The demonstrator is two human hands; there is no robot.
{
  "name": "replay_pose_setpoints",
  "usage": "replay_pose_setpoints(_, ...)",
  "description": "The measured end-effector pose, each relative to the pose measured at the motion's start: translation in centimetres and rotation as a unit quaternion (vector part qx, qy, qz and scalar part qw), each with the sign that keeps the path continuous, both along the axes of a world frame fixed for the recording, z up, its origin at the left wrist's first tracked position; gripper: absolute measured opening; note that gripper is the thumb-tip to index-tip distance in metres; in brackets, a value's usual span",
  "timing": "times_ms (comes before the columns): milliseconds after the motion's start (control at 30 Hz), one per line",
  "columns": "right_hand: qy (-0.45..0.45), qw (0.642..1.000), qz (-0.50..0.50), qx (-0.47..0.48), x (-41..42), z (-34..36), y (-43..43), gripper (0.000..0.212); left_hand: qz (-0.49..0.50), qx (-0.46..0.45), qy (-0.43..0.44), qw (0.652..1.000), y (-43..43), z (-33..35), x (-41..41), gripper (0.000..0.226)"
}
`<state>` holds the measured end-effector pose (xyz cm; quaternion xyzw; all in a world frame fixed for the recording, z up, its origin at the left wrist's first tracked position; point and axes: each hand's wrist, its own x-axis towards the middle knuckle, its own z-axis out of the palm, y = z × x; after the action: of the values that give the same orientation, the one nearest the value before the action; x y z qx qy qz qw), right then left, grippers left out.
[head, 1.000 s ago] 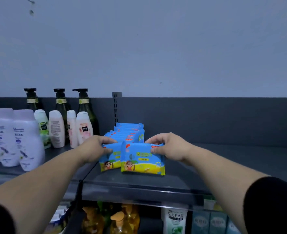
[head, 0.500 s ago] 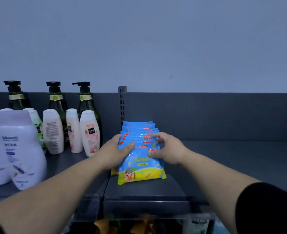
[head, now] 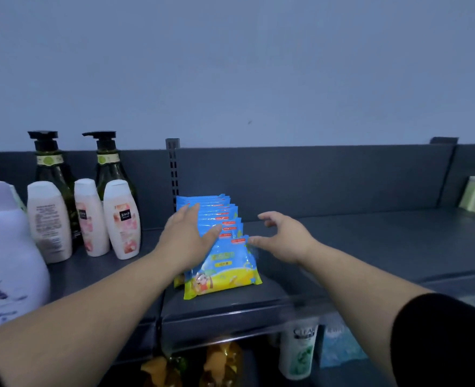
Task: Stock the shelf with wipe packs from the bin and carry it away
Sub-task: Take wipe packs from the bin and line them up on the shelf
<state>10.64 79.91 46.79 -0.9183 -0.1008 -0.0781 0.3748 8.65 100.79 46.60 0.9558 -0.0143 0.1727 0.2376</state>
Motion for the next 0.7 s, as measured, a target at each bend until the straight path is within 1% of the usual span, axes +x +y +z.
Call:
replay_pose_setpoints(133,-0.07,0.991,-0.05,-0.106,-2.0,0.3,-4.0,0.065,-0.001,0.088,-0.041,0.995,-4.9,1.0,-1.0,0.072)
replay_pose_setpoints(233,-0.111,0.968,-0.108,-0.196,-4.3,0.2,-8.3,0.066,-0.032,0.13,-0.048,0.99,-10.0,1.3,-2.1,0.072)
replay_pose_setpoints(300,-0.113,0.955,-0.152,-0.228,-6.4,0.2,-12.0,0.066,-0.055,0.147,-0.044,0.987,-14.1,1.4,-3.0,0.073)
replay_pose_setpoints(500,-0.094,0.922,-0.274,-0.256,-16.1,-0.2,-26.7,0.067,-0.16,0.14,-0.024,0.977,-30.0,1.2,-8.2,0.072)
replay_pose_setpoints(700,-0.037,0.888,-0.378,-0.259,-28.4,-1.5,-41.8,0.066,-0.278,0.136,-0.033,0.95,-47.6,-0.5,-16.2,0.074)
